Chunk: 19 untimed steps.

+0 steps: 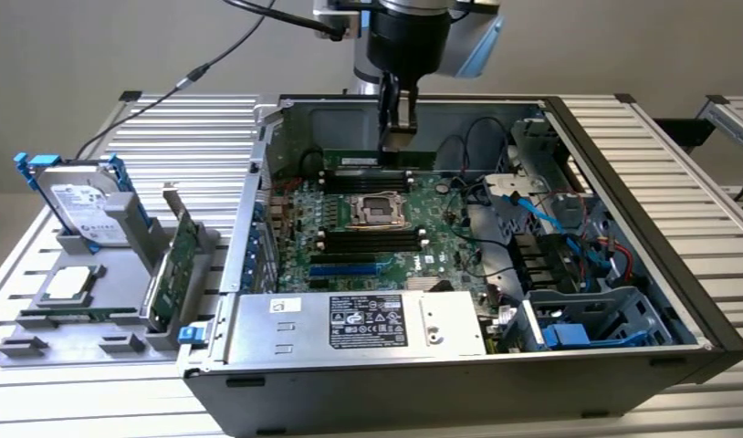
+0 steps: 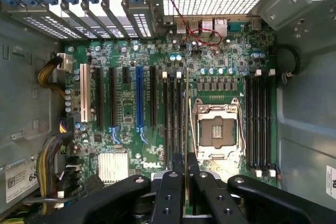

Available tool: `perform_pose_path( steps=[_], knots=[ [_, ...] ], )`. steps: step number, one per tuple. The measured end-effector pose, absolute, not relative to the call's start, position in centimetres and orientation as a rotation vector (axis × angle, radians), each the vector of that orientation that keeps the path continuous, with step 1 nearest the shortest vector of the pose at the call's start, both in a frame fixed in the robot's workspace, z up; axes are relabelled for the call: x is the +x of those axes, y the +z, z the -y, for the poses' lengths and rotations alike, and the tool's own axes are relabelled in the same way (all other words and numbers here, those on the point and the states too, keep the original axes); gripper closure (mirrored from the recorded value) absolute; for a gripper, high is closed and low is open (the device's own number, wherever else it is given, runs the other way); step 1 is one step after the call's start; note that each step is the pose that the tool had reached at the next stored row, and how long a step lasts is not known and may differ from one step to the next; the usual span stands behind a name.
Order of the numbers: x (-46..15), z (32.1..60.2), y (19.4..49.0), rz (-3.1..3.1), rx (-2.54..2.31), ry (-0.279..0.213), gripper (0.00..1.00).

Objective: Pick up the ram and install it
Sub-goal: 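Pick up the ram and move it above insertion slot, then insert the ram into the slot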

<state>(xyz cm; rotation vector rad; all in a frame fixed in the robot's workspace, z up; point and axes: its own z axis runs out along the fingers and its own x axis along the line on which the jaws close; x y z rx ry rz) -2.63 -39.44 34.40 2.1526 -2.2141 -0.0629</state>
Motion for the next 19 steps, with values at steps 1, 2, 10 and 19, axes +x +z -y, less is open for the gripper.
perform_pose_path(
  steps=[1,2,10,19],
  knots=[
    [-2.63,39.41,34.25,2.213,2.153,-0.063,0.86],
    [-2.63,39.39,34.21,2.211,2.155,-0.063,0.86],
    [-2.63,39.39,34.21,2.210,2.156,-0.063,0.86],
    [-2.63,39.39,33.78,2.209,2.157,-0.063,0.86]
  ],
)
